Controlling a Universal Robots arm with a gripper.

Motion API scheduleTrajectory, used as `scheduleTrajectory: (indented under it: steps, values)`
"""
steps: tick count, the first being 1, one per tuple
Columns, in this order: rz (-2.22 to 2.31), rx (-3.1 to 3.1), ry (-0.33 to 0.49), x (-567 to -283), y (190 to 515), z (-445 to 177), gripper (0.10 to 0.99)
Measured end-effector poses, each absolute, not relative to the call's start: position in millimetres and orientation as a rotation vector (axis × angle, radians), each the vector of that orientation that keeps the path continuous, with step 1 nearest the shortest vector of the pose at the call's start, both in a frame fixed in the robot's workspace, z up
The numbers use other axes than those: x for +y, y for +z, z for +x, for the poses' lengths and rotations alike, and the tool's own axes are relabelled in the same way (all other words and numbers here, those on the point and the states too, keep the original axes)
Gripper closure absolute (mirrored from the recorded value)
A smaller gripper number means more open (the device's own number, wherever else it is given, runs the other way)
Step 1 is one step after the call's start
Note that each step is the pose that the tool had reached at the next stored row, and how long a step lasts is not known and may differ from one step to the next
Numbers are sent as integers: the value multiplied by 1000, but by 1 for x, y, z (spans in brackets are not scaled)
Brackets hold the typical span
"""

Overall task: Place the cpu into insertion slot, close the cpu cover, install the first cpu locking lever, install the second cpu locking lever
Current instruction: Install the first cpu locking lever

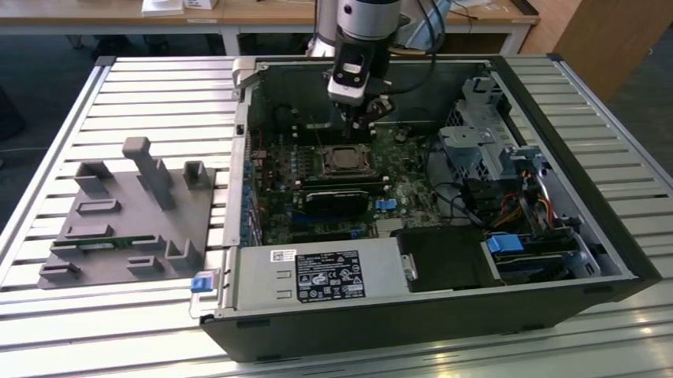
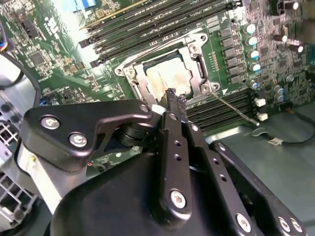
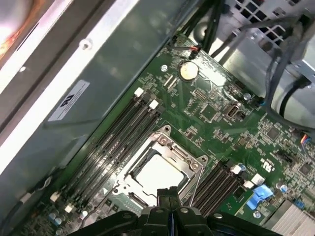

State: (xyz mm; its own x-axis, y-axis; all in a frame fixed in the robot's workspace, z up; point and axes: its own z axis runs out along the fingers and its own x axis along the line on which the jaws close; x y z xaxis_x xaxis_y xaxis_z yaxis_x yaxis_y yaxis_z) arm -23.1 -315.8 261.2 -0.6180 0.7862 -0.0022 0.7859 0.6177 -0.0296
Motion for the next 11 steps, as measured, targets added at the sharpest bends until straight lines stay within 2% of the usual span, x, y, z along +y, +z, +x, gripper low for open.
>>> scheduleTrajectory:
  steps: [11]
  values:
    - [-1168,-2906,44,-316,261,-24,980]
